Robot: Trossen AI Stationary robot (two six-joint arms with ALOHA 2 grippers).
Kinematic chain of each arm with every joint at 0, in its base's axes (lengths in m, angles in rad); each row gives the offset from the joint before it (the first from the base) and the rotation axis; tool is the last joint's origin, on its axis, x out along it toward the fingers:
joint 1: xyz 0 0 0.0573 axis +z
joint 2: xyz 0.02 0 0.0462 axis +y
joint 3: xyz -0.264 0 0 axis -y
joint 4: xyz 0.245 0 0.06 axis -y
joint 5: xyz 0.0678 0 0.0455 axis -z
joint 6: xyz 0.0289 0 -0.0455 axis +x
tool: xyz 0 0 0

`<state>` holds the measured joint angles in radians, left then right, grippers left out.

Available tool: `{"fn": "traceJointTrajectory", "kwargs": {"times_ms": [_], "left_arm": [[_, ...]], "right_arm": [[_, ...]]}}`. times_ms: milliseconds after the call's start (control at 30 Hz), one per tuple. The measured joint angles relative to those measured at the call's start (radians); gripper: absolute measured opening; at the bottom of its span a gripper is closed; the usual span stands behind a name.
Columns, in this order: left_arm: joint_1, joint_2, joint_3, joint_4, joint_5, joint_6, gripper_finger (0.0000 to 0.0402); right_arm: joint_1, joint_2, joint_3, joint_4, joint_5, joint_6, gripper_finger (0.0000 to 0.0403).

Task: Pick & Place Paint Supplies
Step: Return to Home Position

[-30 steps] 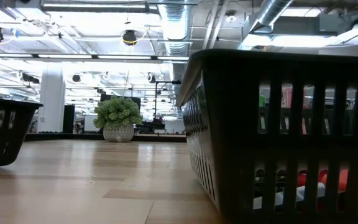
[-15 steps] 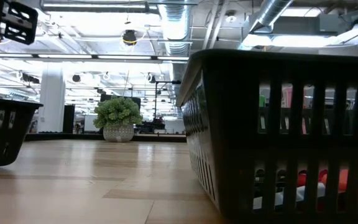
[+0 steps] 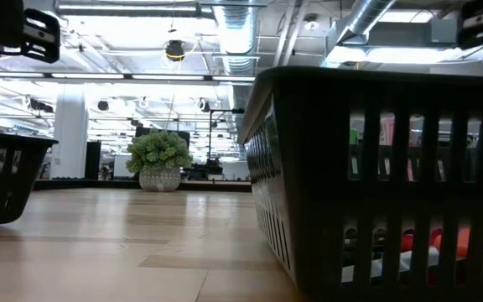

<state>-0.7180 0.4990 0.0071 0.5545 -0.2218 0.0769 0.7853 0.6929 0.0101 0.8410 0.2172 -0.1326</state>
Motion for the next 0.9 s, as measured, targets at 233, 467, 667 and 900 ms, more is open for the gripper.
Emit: {"fn": "traceJointTrajectory", "kwargs": {"times_ms": [233, 467, 667, 900], "left_arm": [[0.013, 0.001, 0.000, -0.028, -0.015, 0.001, 0.0117], [0.013, 0.002, 0.000, -0.067, -0.036, -0.006, 0.0117], [0.036, 0.005, 0.000, -0.052, -0.140, 0.082, 0.0117], [0.070, 0.006, 0.000, -0.043, -0.140, 0.101, 0.0117]], "right_arm": [[0.016, -0.002, 0.000, -0.014, -0.041, -0.006, 0.0079], [-0.017, 0.001, 0.000, -0.028, 0.105, 0.010, 0.0073], [-0.096, 0.004, 0.000, 0.030, 0.039, -0.061, 0.0059], [-0.086, -0.241, 0.000, -0.142, -0.012, -0.125, 0.0039]]}}
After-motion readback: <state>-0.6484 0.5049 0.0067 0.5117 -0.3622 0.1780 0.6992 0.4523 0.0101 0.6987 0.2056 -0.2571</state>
